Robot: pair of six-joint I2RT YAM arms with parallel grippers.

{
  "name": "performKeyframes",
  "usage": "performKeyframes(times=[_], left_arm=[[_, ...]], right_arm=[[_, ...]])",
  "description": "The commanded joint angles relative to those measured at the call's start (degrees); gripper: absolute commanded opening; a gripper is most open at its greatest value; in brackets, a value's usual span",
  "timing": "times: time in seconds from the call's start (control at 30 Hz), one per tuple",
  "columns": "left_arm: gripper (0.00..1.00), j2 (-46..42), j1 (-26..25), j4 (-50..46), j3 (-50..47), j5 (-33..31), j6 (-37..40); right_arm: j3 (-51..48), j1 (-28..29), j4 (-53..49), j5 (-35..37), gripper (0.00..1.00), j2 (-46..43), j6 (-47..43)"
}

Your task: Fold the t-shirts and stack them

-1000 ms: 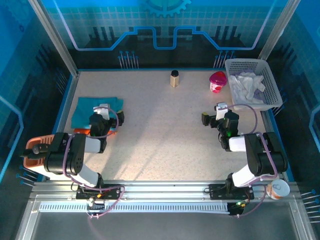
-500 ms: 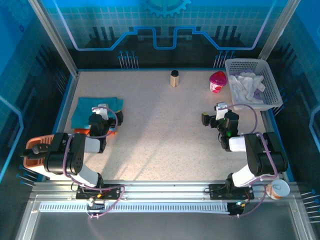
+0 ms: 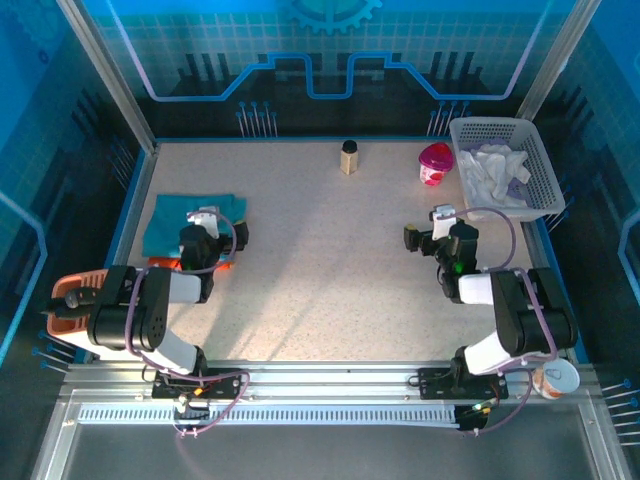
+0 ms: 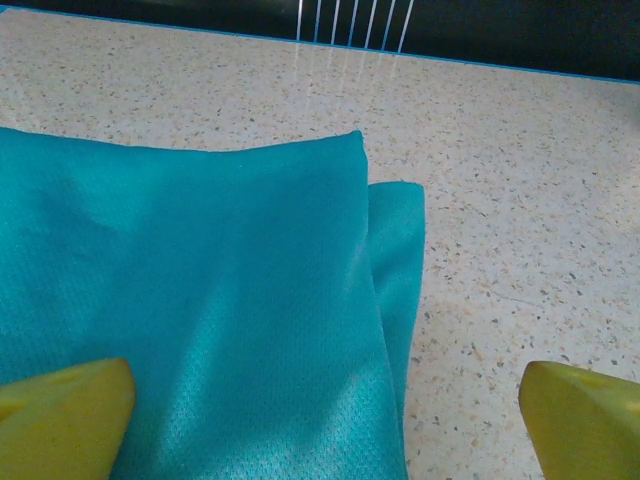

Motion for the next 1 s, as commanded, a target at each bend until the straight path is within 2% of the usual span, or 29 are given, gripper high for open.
performKeyframes(times=[0.0,0.13,0.33,0.4,0.53,0.67,0.83,0.87,0.97], left_arm=[[0.99,-5.9,-0.8,-9.9,4.3,-1.0,1.7],[0.99,-10.9,-1.8,-22.2,8.7,-4.4,-0.7],[0.95,-16.8,-3.5,-37.0,16.6,-2.5,-9.1],[0.94,-17.5,-4.3,-43.4,20.4,-1.5,-11.3],[0.93,-15.5,-5.3,-58.5,30.2,4.7,-14.9],[0.90,-12.9,-7.6,-68.6,37.1,9.3,-15.6],[0.85,-11.5,-10.5,-77.2,42.6,13.2,-14.2],[0.85,-11.6,-10.8,-78.6,43.2,14.4,-14.1],[0.86,-12.9,-11.9,-80.2,43.0,17.4,-13.8]], right_arm=[[4.2,0.2,-12.0,6.3,1.00,-7.7,2.4],[8.6,0.3,-26.0,11.8,1.00,-13.7,8.4],[23.1,-1.2,-54.3,19.6,1.00,-18.6,21.8],[28.8,-2.6,-61.7,19.6,1.00,-18.3,24.2],[39.0,-7.2,-72.4,17.4,1.00,-16.6,30.6],[45.1,-12.0,-75.5,13.4,1.00,-11.4,35.7],[51.8,-15.3,-77.4,7.8,0.99,-1.2,38.5],[52.4,-16.1,-76.5,6.3,0.93,0.6,39.6],[54.6,-17.3,-75.7,4.7,0.89,5.3,41.9]])
